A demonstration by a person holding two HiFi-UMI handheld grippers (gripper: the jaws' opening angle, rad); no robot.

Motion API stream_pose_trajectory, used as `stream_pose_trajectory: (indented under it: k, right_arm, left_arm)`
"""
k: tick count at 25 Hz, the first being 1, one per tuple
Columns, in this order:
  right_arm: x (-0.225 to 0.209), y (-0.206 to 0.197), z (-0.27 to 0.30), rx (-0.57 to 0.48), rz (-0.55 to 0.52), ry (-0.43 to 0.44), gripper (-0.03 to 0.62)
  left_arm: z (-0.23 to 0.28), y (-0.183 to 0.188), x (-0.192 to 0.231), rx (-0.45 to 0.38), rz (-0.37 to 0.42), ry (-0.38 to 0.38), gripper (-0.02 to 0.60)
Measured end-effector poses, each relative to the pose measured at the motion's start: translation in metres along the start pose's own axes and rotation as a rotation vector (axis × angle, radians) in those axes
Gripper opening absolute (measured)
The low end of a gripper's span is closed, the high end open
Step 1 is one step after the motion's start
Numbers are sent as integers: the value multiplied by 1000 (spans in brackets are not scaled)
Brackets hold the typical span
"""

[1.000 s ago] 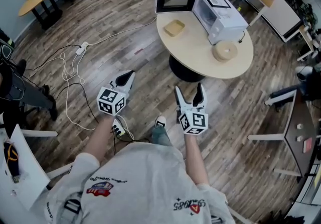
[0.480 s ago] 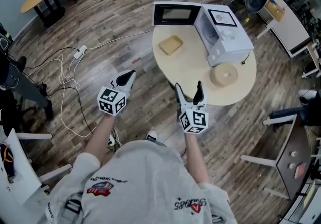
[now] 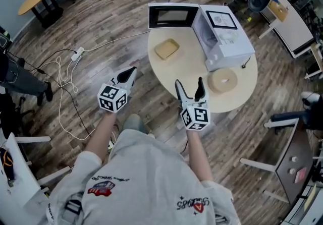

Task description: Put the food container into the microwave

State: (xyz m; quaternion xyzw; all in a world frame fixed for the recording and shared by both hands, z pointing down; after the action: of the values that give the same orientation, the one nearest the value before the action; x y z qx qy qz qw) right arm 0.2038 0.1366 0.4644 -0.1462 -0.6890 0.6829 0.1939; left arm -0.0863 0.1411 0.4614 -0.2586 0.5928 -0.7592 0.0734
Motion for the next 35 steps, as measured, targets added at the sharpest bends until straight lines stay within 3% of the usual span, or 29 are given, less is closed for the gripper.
stream_pose_trajectory:
  k: [6, 14, 27, 35]
  right_arm:
    - [-18, -7, 21, 9, -5, -26, 417]
    - [-33, -26, 83, 29, -10, -121, 414]
    - [-64, -28, 241, 109, -13, -361, 411]
    - [-69, -23, 308, 136, -27, -497, 411]
  left_arm:
    - [33, -4, 12, 7, -13, -20, 5]
    - [111, 9, 75, 28, -28, -97, 5]
    - [302, 65, 183, 157, 1, -350, 5]
    - [368, 95, 215, 207, 28, -513, 5]
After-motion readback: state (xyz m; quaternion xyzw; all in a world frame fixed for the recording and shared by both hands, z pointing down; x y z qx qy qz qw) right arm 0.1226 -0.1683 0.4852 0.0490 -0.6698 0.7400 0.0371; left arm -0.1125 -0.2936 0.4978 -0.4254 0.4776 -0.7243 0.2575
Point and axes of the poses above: the fingertips, and each gripper's own axes: z forward along the fingers, x to its left, y out of its top, the point moved 7 cm from there along -z, backward along the fingers, and after that the axes turned 11 degrees about -z, right-handed, at the moved point
